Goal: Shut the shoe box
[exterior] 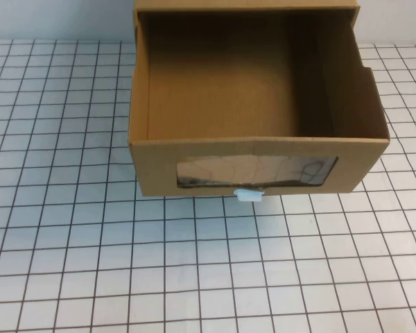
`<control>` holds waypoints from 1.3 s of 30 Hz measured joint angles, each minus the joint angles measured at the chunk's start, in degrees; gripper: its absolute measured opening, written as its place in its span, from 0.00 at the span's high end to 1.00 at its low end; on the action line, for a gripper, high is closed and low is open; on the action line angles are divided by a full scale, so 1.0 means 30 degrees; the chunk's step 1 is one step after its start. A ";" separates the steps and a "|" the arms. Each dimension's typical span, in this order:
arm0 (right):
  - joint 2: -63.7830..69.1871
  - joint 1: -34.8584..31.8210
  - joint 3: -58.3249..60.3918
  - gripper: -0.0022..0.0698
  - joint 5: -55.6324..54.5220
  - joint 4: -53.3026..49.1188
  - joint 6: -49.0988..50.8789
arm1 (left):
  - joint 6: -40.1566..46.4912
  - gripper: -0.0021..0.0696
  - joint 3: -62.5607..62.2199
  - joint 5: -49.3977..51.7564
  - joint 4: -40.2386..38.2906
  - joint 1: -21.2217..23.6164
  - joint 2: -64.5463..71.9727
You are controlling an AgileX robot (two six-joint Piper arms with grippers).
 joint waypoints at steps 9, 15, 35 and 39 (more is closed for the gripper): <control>0.0000 0.0000 0.0000 0.99 0.0000 0.0000 0.0000 | 0.0000 0.98 0.0000 0.0000 0.0263 0.0000 0.0000; 0.0000 0.0000 0.0000 0.99 0.0000 0.0000 0.0000 | 0.0000 0.98 0.0000 0.0000 0.0272 0.0000 0.0000; 0.0000 0.0000 0.0000 0.99 -0.2327 0.0069 0.0000 | 0.0000 0.98 0.0040 -0.2478 0.0304 0.0000 0.0000; 0.0000 0.0000 0.0000 0.99 -0.6312 0.0069 0.0000 | 0.0000 0.98 0.0040 -0.6669 0.0345 0.0000 0.0000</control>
